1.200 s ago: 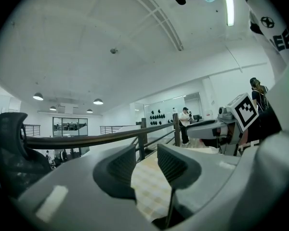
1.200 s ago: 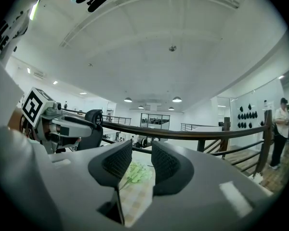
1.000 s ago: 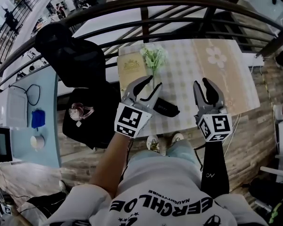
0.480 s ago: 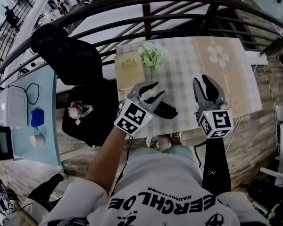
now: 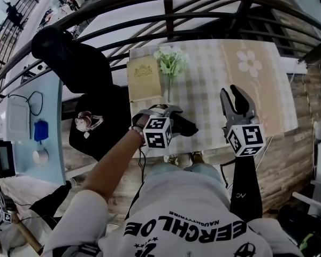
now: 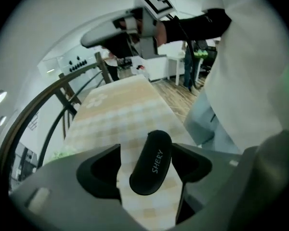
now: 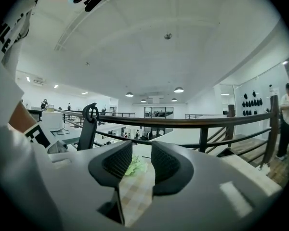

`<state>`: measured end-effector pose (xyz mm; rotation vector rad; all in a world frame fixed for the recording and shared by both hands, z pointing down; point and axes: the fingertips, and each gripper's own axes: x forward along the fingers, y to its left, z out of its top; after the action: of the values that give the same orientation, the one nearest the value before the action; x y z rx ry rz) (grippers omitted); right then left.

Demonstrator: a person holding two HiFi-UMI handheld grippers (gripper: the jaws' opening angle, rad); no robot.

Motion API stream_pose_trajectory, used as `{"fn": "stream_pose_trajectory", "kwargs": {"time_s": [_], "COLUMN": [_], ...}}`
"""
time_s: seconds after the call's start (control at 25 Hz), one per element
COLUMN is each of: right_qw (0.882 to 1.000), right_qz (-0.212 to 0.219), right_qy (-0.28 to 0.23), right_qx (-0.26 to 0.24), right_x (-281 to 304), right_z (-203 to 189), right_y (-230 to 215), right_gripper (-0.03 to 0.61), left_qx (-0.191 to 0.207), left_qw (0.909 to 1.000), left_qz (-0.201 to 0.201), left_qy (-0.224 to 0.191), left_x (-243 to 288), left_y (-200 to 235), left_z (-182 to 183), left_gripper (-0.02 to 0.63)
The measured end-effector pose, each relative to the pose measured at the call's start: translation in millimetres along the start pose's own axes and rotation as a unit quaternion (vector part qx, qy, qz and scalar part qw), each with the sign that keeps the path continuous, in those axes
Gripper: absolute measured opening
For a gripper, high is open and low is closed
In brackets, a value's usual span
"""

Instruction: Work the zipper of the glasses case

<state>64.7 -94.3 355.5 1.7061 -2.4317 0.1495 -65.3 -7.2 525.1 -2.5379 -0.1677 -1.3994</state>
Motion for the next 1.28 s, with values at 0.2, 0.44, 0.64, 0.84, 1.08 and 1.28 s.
{"fn": "stream_pose_trajectory", "kwargs": {"time_s": [0.2,0.44,0.64,0.84,1.08,1.28], "right_qw": [1.0,1.0,1.0,0.999,0.999,0.998], "right_qz": [0.0,0.002,0.009,0.02,0.033,0.04], "right_qy": [0.006,0.018,0.025,0.032,0.042,0.052], "right_qx": [0.004,0.003,-0.002,0.0,0.001,0.009], "right_x": [5,12,20,29,43,52], "right_z": [-5,-10,-14,-22,-32,-44], "right_y": [-13,-27,-34,-37,-44,-56], "right_gripper": [0.152,0.152,0.152,0.152,0.152,0.149], "left_qx": [0.077,0.103,0.03,-0.078,-0.157,-0.178], "left_qw": [0.9888,0.9831,0.9922,0.9917,0.9822,0.9784], "left_qz": [-0.088,-0.08,-0.045,0.012,0.064,0.081], "left_qy": [0.092,0.129,0.113,0.102,0.082,0.068], "left_x": [40,76,82,80,84,100], "left_y": [-27,-24,-6,28,71,97], "left_z": [-25,-39,-37,-37,-21,-3], "left_gripper": [0.345,0.34,0.321,0.316,0.316,0.321]}}
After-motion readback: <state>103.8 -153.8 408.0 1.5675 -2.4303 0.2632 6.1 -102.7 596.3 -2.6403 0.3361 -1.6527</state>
